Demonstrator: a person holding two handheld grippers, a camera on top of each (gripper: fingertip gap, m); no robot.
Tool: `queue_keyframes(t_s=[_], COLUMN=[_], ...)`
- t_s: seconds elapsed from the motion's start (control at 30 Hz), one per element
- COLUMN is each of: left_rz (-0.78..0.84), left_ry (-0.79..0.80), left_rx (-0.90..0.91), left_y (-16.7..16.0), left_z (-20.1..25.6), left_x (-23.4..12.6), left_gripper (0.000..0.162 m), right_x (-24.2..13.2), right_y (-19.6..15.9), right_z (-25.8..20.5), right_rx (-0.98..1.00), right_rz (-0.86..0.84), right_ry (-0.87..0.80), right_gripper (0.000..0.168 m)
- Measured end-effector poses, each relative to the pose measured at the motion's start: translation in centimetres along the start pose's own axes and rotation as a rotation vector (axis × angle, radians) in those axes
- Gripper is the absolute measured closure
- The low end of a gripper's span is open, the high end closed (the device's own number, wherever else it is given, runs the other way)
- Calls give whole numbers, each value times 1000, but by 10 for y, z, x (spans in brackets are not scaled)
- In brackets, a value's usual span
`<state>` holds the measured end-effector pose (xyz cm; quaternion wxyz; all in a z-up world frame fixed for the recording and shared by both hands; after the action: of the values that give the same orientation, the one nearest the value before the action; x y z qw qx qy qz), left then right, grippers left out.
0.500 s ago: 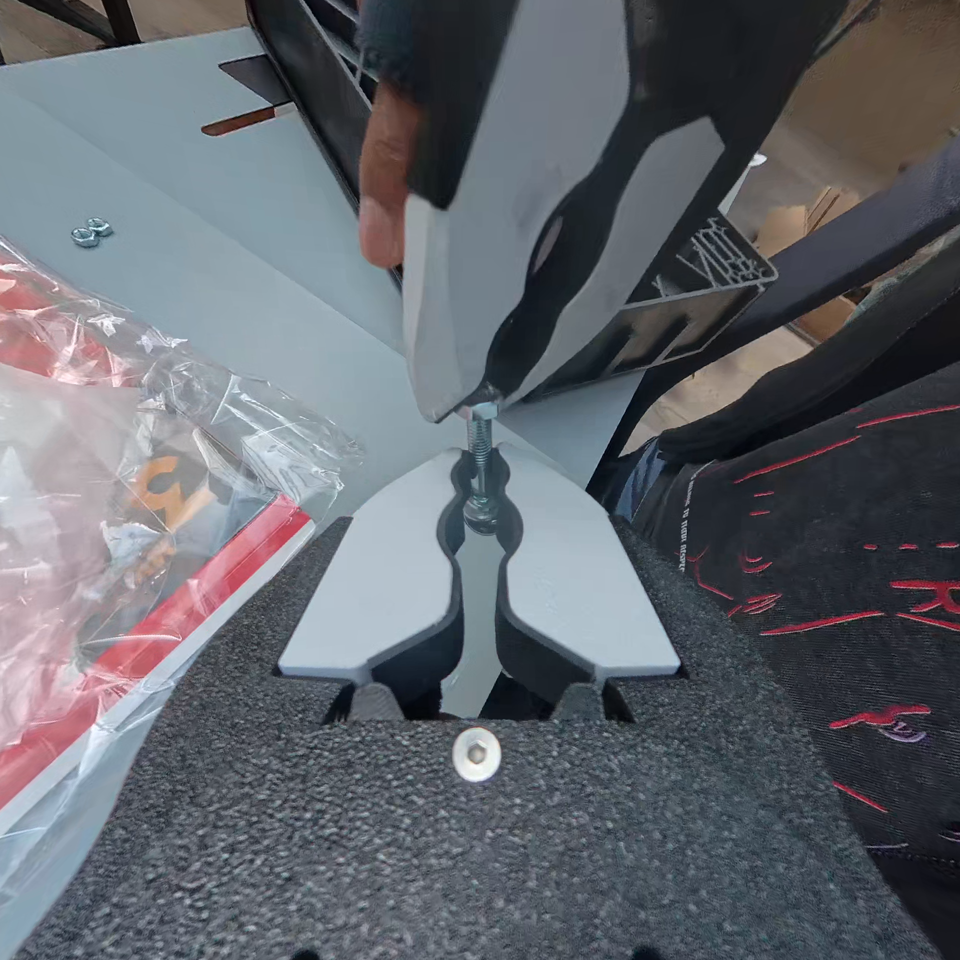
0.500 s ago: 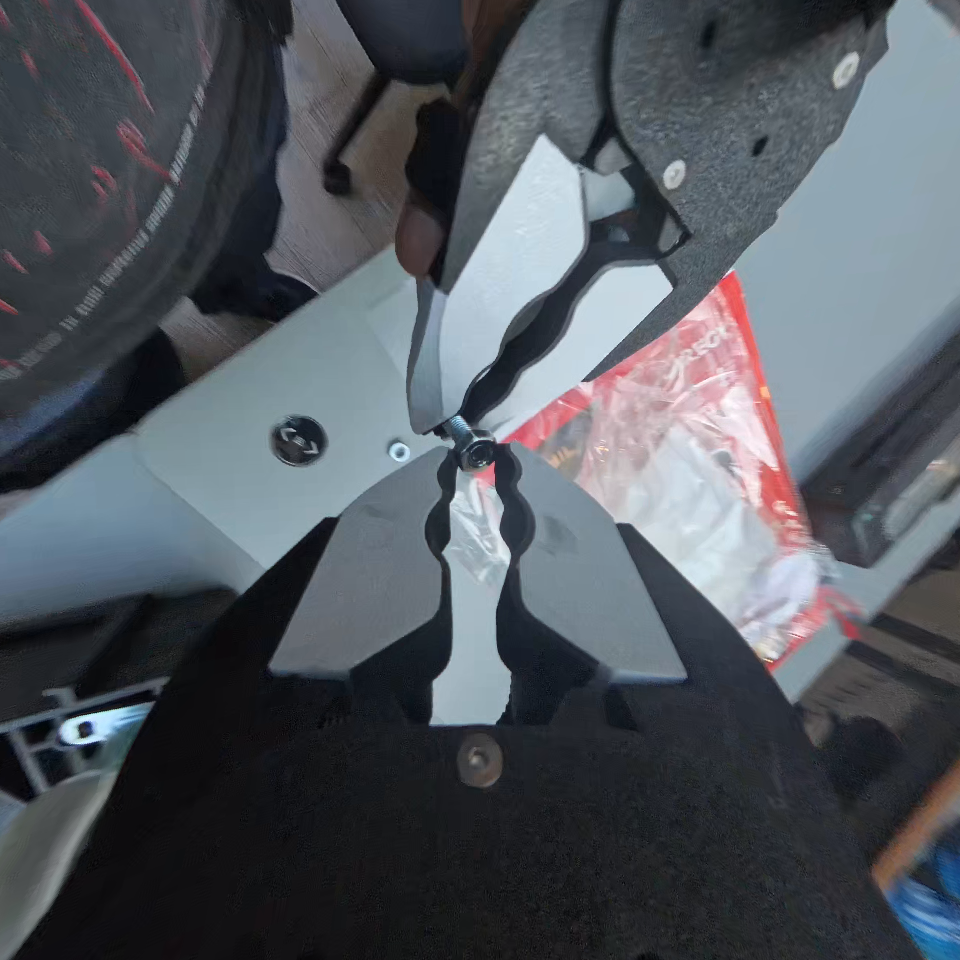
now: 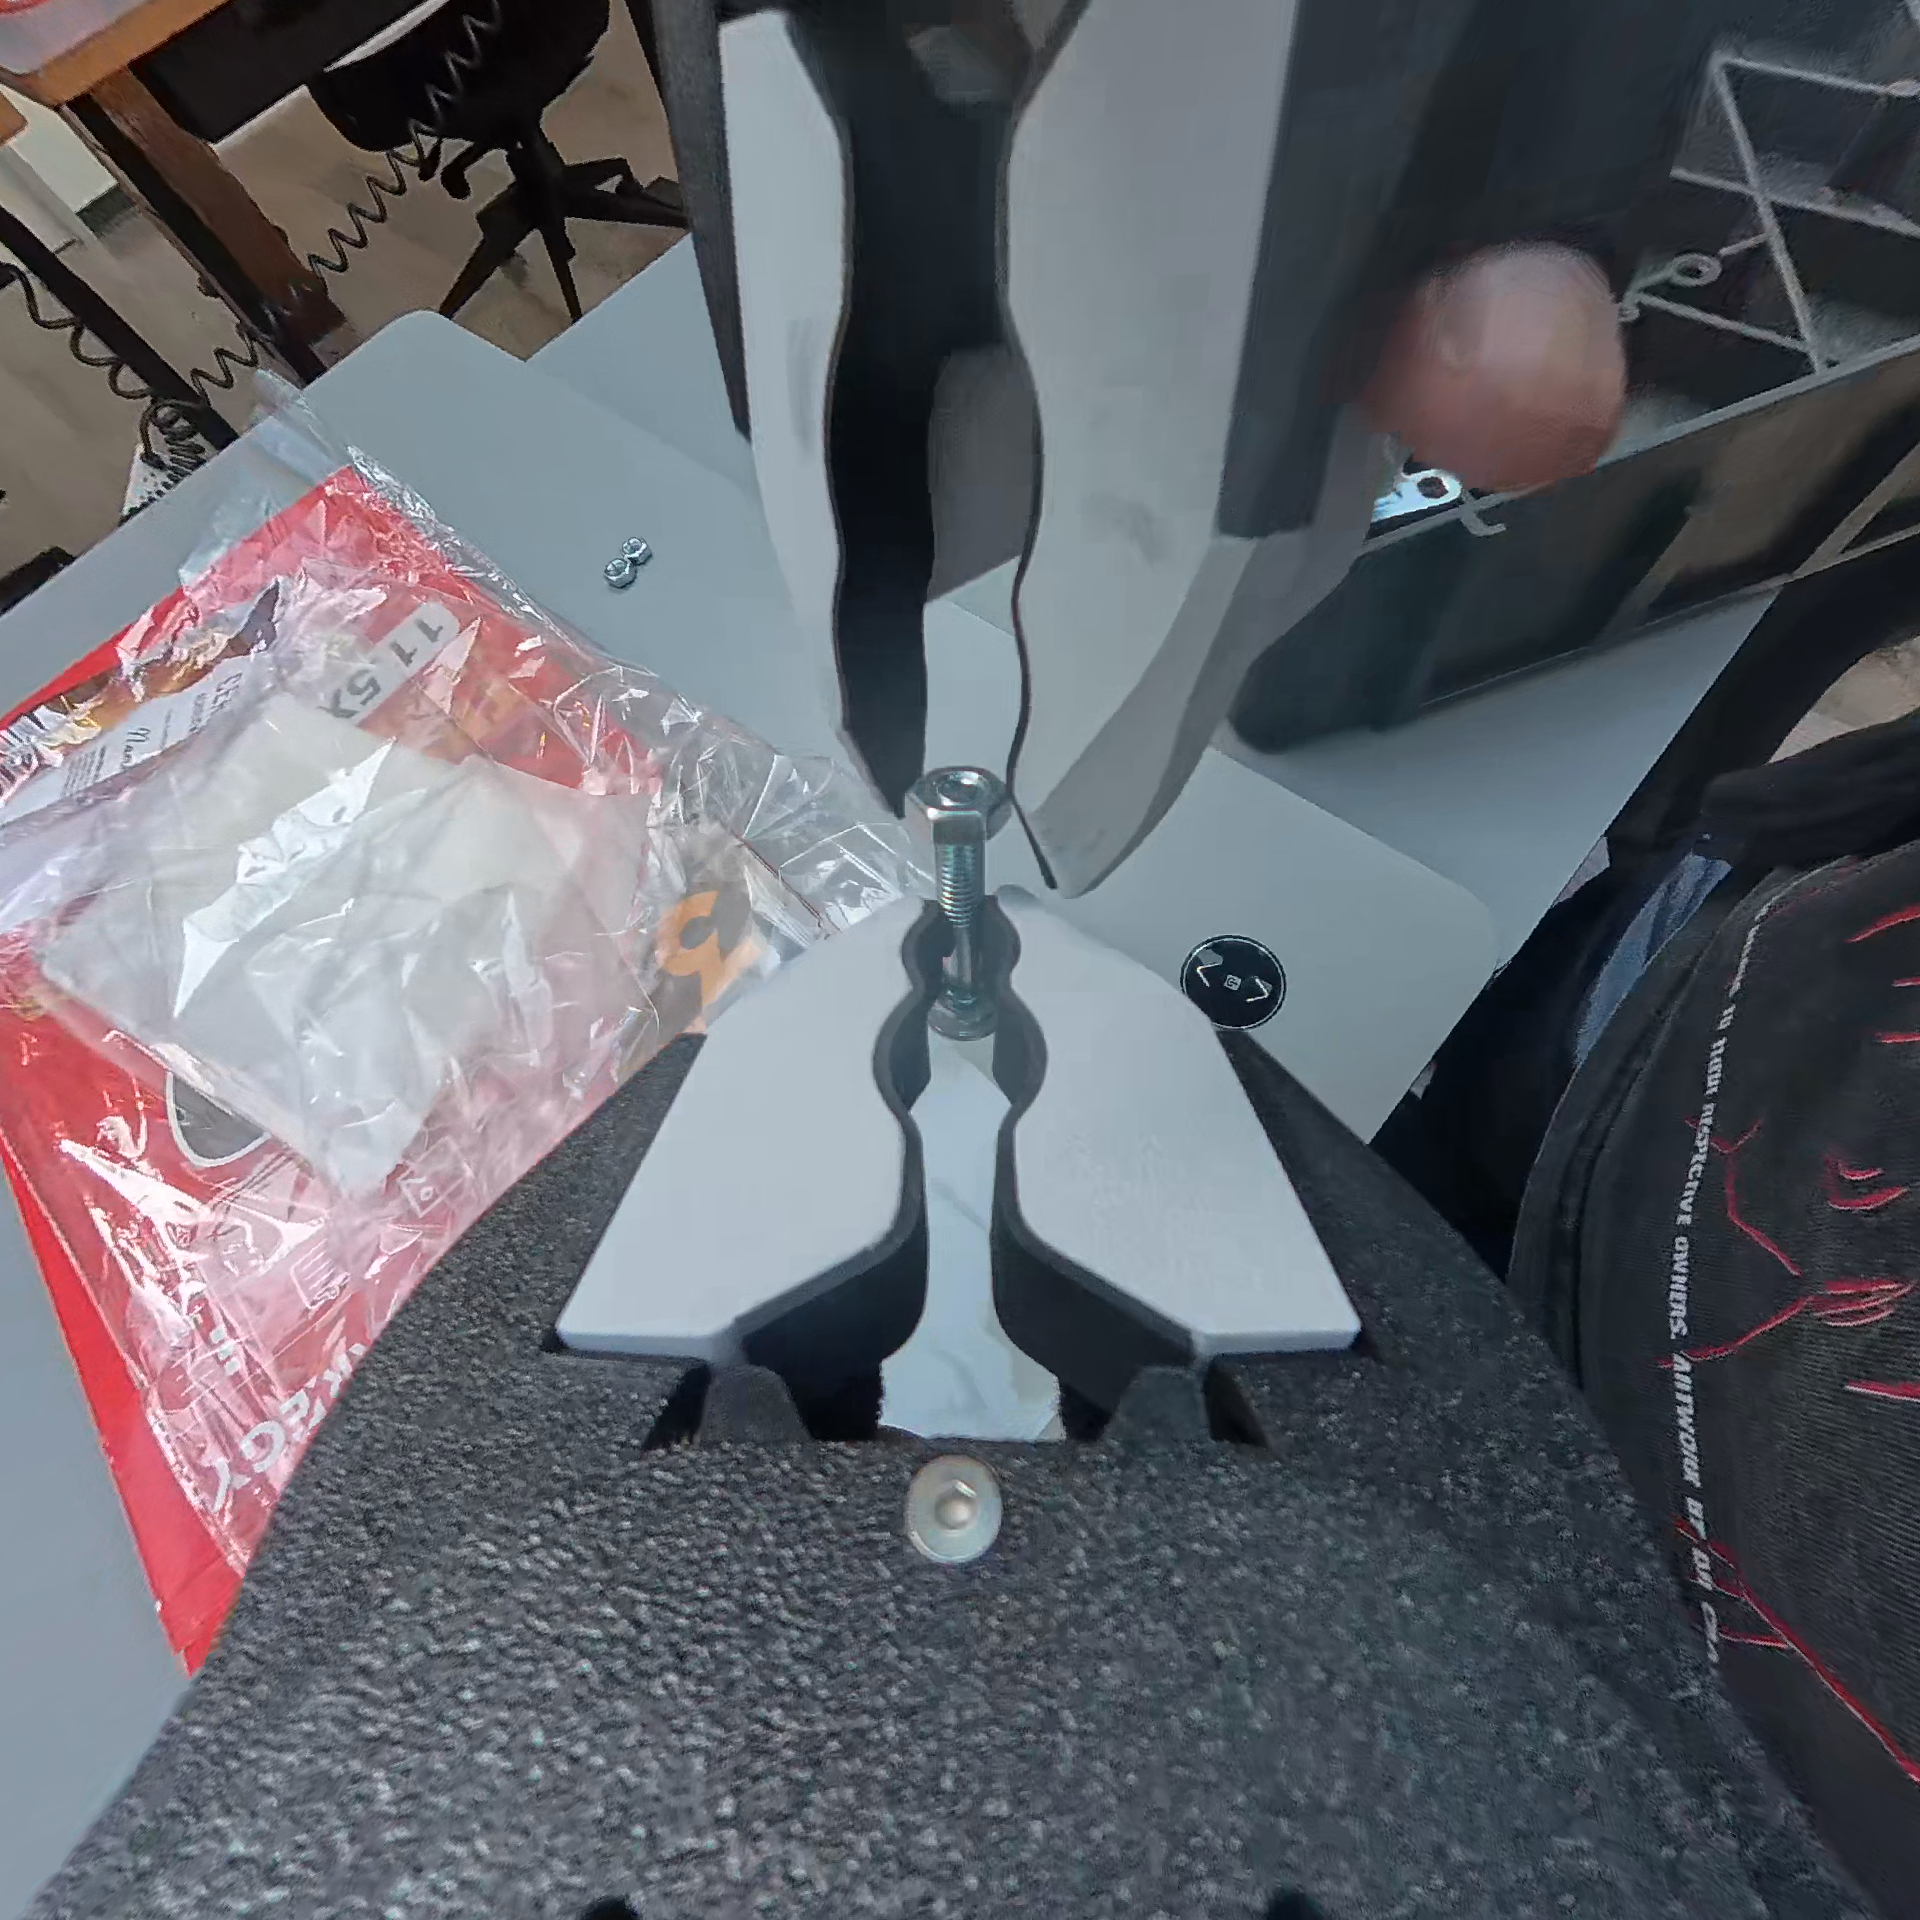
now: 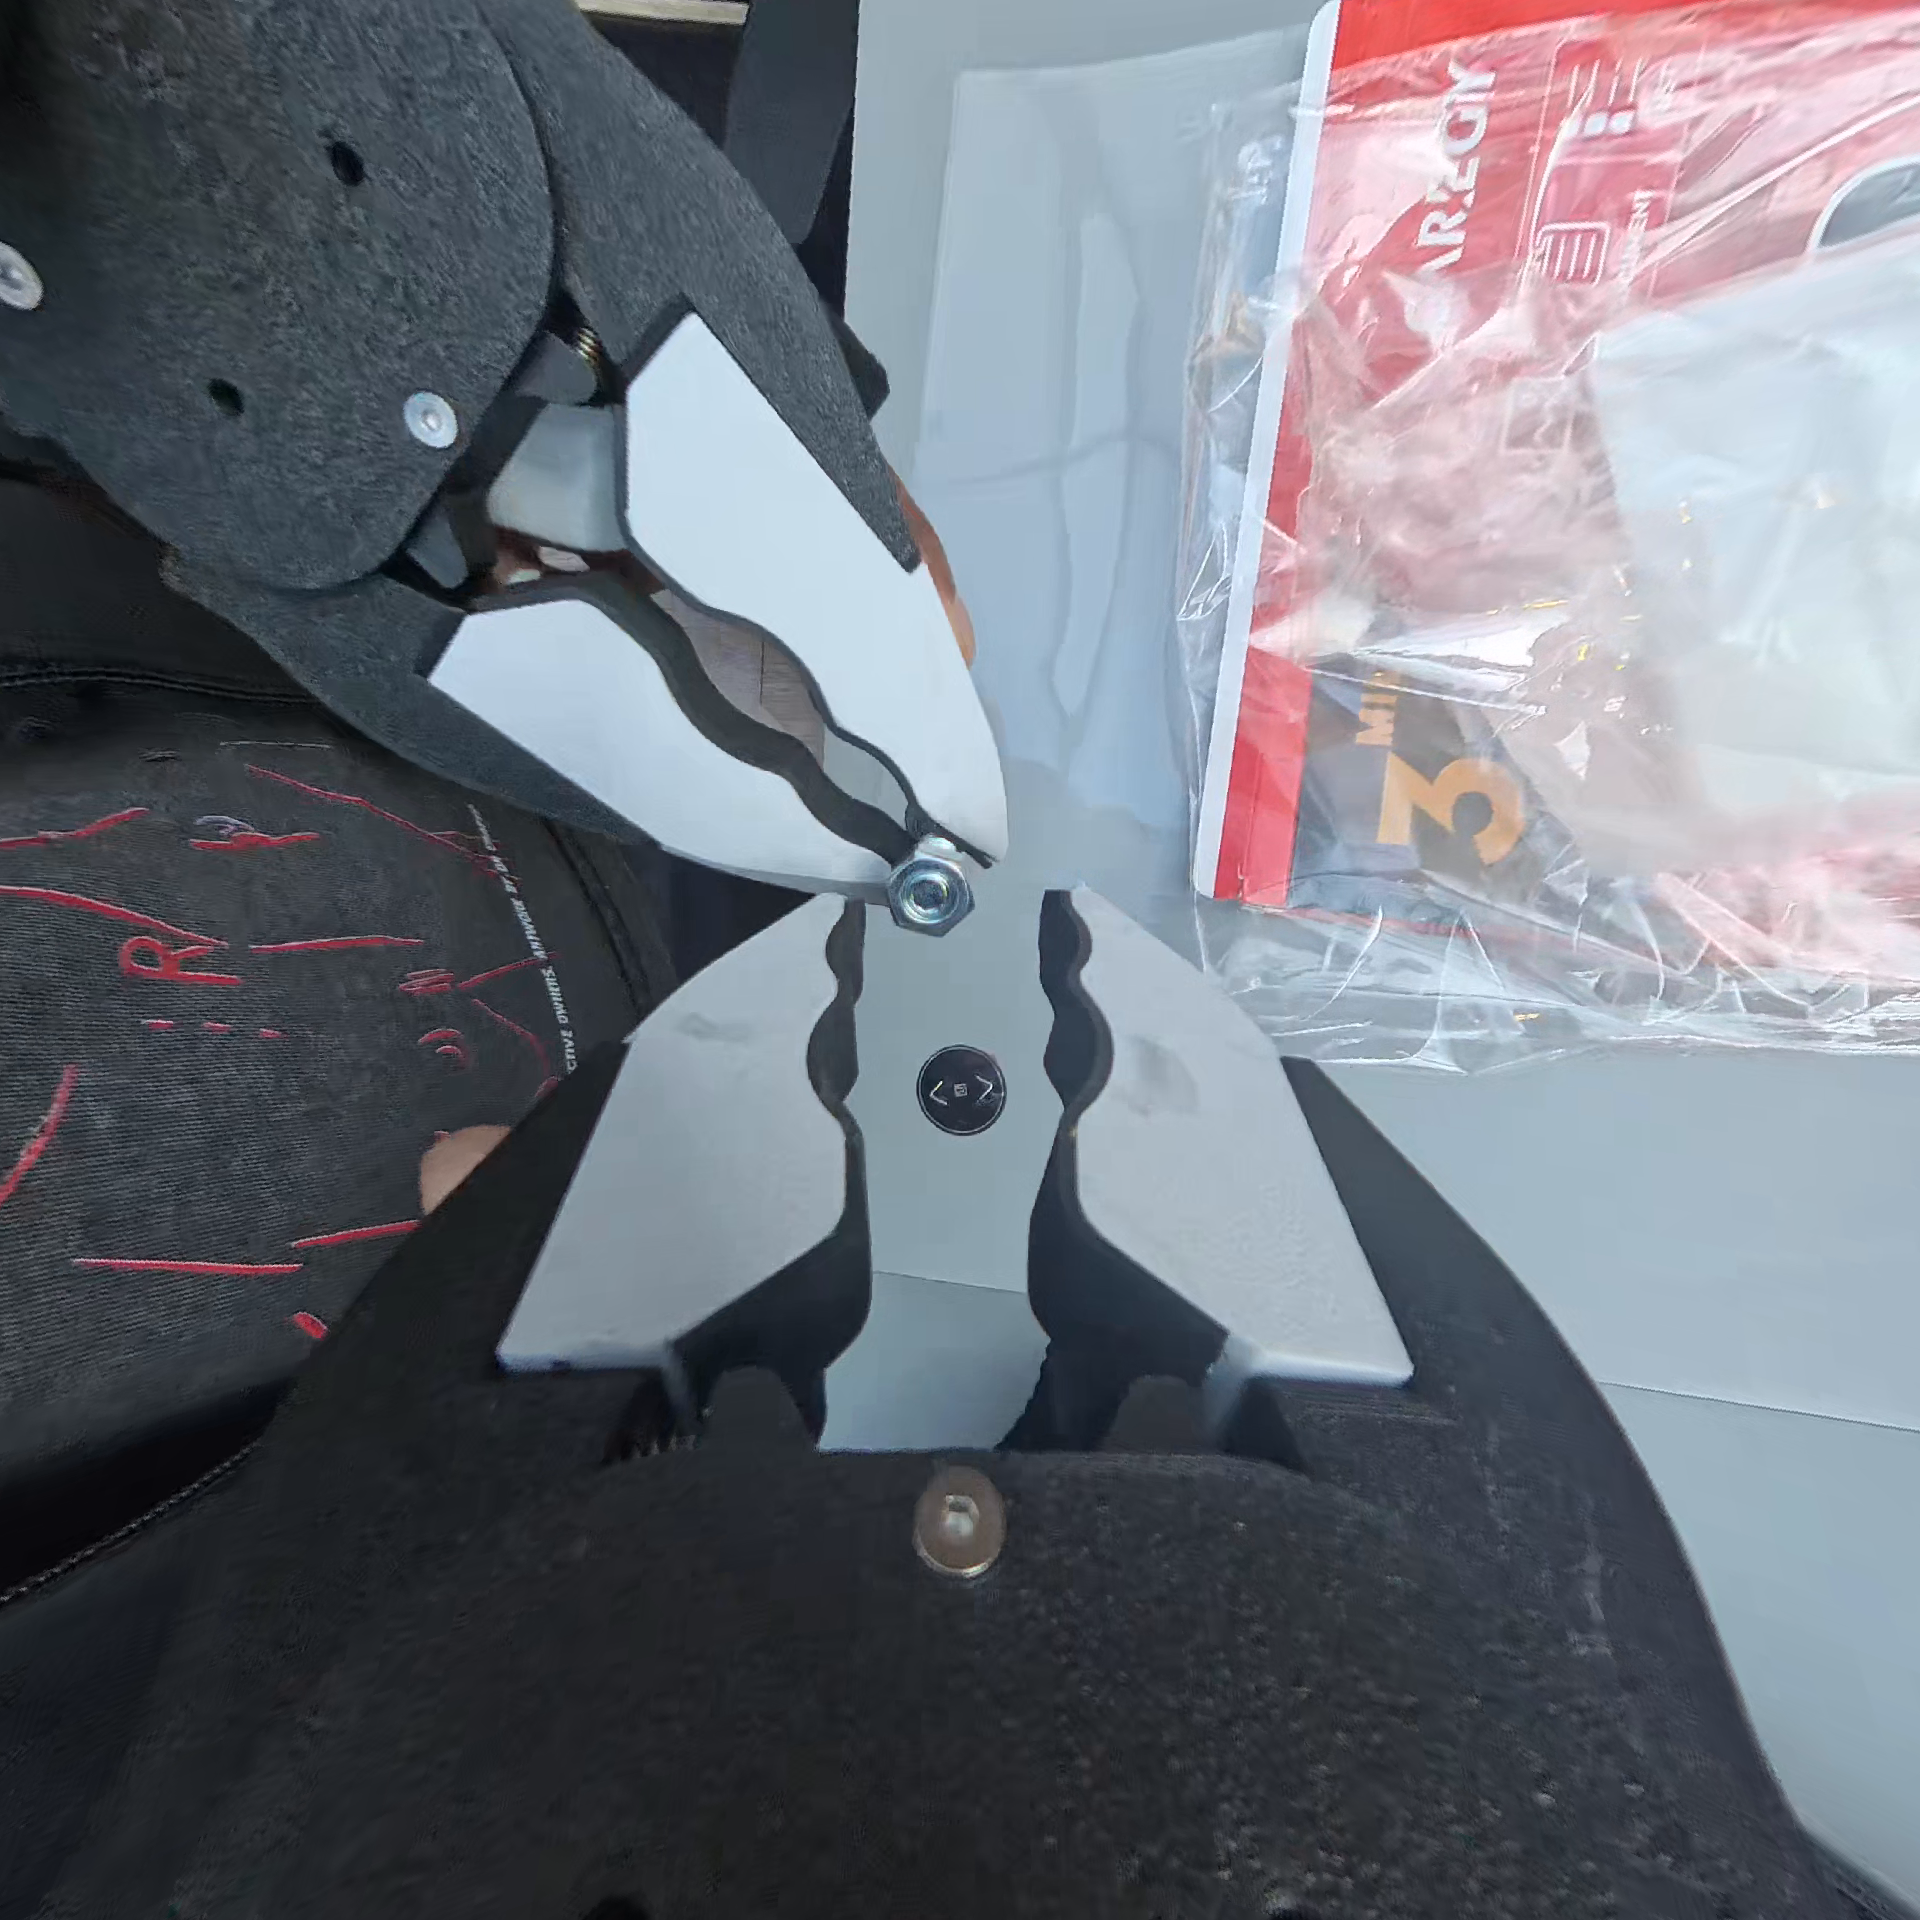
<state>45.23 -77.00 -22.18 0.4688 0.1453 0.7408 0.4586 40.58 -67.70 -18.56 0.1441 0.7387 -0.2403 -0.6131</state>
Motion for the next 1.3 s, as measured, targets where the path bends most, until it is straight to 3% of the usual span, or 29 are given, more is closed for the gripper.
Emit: queue_keyframes(t_s=[0.07, 0.13, 0.27, 0.37, 0.43, 0.5, 0.57, 0.67, 0.73, 0.83, 0.9, 1.0, 1.07, 1.17, 1.3], left_rz=[-12, -10, 1, 14, 42, 54, 48, 17, 3, -7, 10, 34, 48, 24, 12], left_ry=[7, -39, -259, -327, -286, -228, -167, -98, -74, -106, -224, -351, -334, -239, -156], left_rx=[31, 19, -93, -169, -193, -189, -159, -73, -28, -30, -96, -191, -194, -134, -51], left_y=[3, 4, 2, 1, 1, 2, 2, 3, 4, 2, 1, -2, -3, -5, -4], left_z=[1, 2, 6, 5, 2, -1, -2, 2, 5, 8, 10, 10, 6, 3, 7], left_x=[1, 1, 1, 1, -2, -6, -9, -10, -10, -8, -8, -8, -9, -13, -15], left_gripper=[155, 155, 155, 156, 156, 155, 155, 155, 155, 155, 155, 155, 155, 155, 155], right_x=[0, -1, -2, -1, -2, -4, -6, -7, -5, -3, -4, -6, -6, -11, -14], right_y=[0, 0, -4, -6, -3, -3, 0, 5, 7, 6, 5, 0, 0, 0, 2], right_z=[-1, -3, -14, -19, -19, -17, -18, -17, -16, -17, -22, -32, -32, -26, -24], right_rx=[3, -89, -530, -816, -746, -539, -325, -126, -83, -173, -380, -865, -906, -617, -243], right_rz=[-23, -36, -84, -96, -78, -58, 12, 67, 41, -33, -64, -45, -45, -32, 53], right_ry=[31, 22, 15, -79, -116, -77, -14, 2, -2, 20, 35, -65, -133, -106, -5], right_gripper=[152, 154, 154, 154, 147, 134, 130, 137, 153, 153, 153, 153, 153, 129, 126])
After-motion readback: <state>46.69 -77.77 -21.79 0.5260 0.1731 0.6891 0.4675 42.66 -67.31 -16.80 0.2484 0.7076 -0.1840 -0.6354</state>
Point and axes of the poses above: each gripper's, where its closed fingertips meet, x out along the fingers, y out of its top, z = x × y across the jaws, the point moved 8 cm from there along -x, back along the fingers, and after that the axes turned 1 degree about -x, right-handed, at the moved point
